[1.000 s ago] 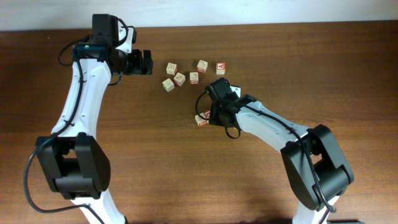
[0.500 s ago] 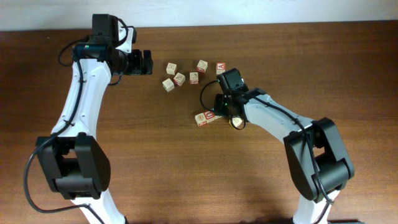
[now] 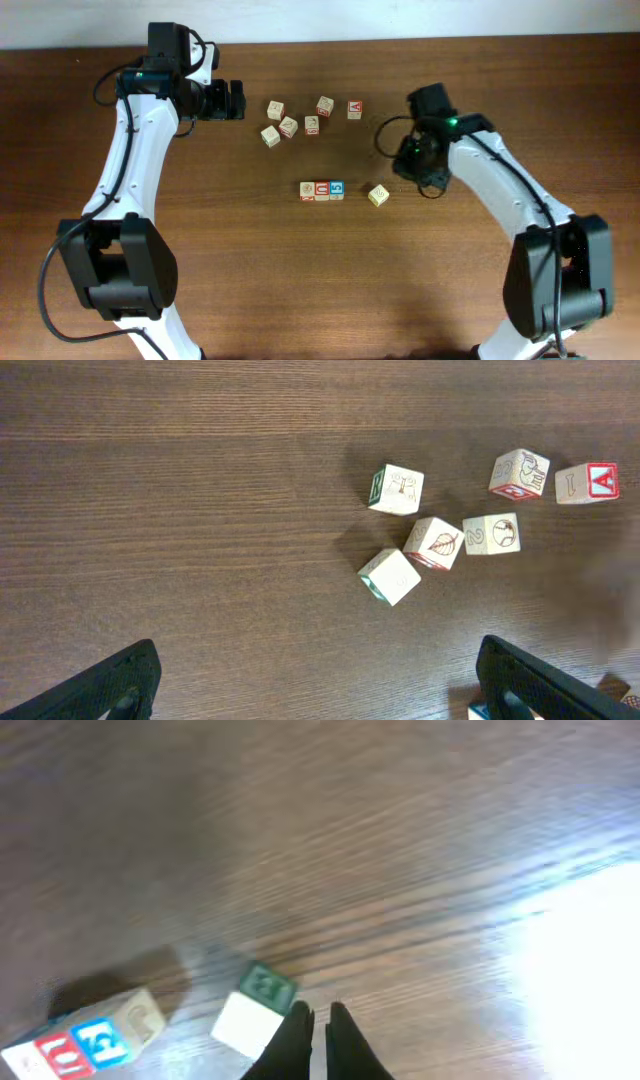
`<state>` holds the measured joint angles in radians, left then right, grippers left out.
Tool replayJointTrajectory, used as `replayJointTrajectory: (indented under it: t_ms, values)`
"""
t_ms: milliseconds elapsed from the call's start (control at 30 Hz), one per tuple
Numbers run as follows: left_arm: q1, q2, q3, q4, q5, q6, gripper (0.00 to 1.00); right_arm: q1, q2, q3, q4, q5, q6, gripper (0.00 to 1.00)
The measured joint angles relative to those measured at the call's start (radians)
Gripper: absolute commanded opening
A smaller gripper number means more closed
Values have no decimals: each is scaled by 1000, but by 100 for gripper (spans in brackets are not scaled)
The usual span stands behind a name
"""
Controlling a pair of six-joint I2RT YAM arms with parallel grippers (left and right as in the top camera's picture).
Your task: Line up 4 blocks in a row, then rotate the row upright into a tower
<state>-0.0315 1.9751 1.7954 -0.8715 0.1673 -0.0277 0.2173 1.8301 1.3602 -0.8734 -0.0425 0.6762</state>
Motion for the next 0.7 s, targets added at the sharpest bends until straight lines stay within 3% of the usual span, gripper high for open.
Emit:
replayJointTrajectory:
  t_ms: [67, 167, 467, 567, 700]
  values:
    - [0, 0, 0, 1, 0, 0, 99, -11, 1, -70, 1, -5, 3, 5]
    - [0, 0, 0, 2, 0, 0, 99, 70, 3, -175, 149, -45, 4, 5]
    - [0, 0, 0, 0, 0, 0, 99, 230, 15, -179, 269, -54, 5, 4]
    - [0, 0, 0, 0, 0, 0, 99, 191, 6, -175, 246, -47, 0, 4]
    - [0, 0, 0, 0, 0, 0, 99, 84, -5, -164, 293, -27, -139, 4]
